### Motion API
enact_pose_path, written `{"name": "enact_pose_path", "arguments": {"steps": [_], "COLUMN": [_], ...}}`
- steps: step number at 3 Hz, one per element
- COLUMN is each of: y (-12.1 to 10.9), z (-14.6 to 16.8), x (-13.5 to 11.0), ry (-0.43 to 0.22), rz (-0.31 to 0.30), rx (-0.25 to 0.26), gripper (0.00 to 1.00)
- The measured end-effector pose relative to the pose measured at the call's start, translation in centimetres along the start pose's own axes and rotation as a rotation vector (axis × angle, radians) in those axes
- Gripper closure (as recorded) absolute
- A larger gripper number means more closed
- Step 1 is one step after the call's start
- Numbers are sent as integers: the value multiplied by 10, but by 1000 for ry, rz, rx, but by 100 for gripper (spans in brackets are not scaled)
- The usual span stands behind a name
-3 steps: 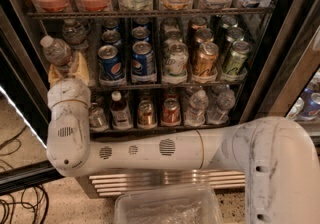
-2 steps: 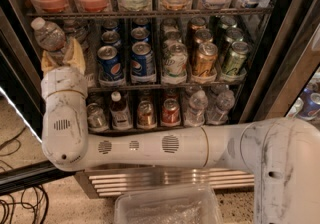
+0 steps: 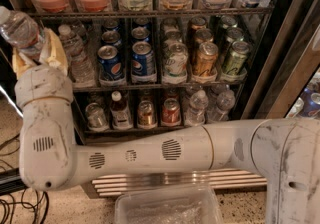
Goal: Pick water bottle from middle shelf of fridge
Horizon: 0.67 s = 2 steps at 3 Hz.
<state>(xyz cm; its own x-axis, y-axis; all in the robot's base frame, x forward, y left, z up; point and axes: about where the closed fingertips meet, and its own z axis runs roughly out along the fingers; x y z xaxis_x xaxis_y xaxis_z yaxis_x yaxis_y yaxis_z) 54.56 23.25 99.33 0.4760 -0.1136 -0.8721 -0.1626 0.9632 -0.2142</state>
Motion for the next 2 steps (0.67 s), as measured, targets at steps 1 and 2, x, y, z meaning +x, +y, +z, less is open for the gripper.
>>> {"name": "enact_pose_path", "arguments": {"steps": [1, 2], "y": [10, 19], "z": [-47, -91], "x": [-5, -9], "ry": [61, 148], "rz": [44, 73], "rx": [-22, -104], "gripper": [100, 100]}}
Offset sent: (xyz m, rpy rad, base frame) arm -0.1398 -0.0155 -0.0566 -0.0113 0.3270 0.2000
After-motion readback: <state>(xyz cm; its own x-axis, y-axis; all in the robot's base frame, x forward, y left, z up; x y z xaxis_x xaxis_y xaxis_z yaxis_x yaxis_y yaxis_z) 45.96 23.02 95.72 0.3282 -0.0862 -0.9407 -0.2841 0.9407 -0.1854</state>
